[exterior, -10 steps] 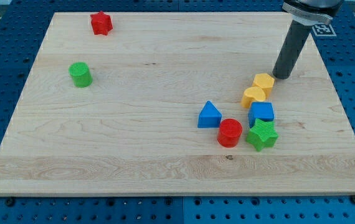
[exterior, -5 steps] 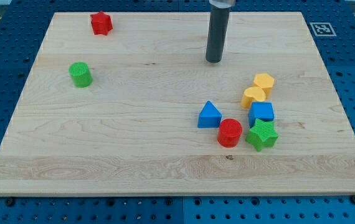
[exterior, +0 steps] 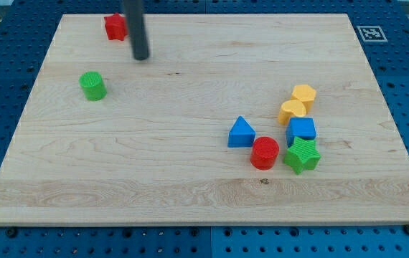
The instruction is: Put the red star vertically above the yellow heart
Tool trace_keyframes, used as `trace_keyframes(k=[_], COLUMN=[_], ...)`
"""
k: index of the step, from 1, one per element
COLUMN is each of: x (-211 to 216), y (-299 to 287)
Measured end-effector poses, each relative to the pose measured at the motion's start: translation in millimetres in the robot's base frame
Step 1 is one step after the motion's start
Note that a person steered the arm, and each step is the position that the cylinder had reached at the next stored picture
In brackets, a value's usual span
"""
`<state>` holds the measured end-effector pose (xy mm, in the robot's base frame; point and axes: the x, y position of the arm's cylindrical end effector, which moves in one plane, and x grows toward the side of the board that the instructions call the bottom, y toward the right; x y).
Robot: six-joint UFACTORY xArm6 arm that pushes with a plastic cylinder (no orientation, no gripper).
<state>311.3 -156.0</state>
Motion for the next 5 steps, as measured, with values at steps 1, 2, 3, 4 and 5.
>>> trace_keyframes(k=[1, 2, 3, 4, 5], x=[-25.8, -75.8, -85.7, -80.5, -79.2], y=[-56.7, -83.5, -69.4, -27.0, -4.7])
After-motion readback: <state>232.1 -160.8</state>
